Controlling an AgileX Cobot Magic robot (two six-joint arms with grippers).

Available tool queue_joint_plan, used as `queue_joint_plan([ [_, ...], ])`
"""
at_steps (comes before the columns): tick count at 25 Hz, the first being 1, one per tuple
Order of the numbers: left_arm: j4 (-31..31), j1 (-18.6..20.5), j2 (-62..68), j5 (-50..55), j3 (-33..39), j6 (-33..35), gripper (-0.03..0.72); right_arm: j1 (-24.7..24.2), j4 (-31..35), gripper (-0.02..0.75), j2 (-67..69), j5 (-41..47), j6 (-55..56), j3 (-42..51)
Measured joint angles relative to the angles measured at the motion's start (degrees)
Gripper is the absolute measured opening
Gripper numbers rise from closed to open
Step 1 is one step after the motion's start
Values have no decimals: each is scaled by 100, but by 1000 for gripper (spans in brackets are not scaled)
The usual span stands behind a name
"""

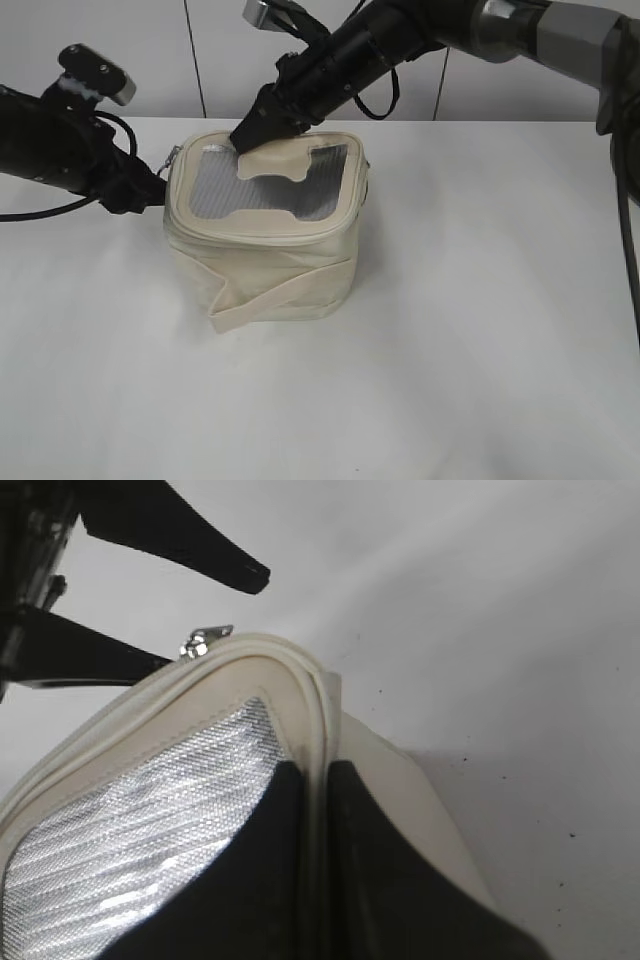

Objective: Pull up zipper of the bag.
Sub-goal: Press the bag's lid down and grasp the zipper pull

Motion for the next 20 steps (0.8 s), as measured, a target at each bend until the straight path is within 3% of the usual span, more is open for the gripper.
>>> queue_joint_plan([
  [9, -285, 0, 203, 12, -223, 0, 405, 0, 0, 52, 0, -5, 16, 0],
  [12, -351, -33, 315, 36, -287, 8, 309, 0, -2, 51, 0, -13, 22, 0],
  [16, -365, -162, 424, 36, -297, 100, 76, 0, -13, 51, 0, -13, 46, 0],
  [20, -332, -182, 415, 39, -297, 46, 12, 0, -24, 51, 0, -13, 124, 0],
])
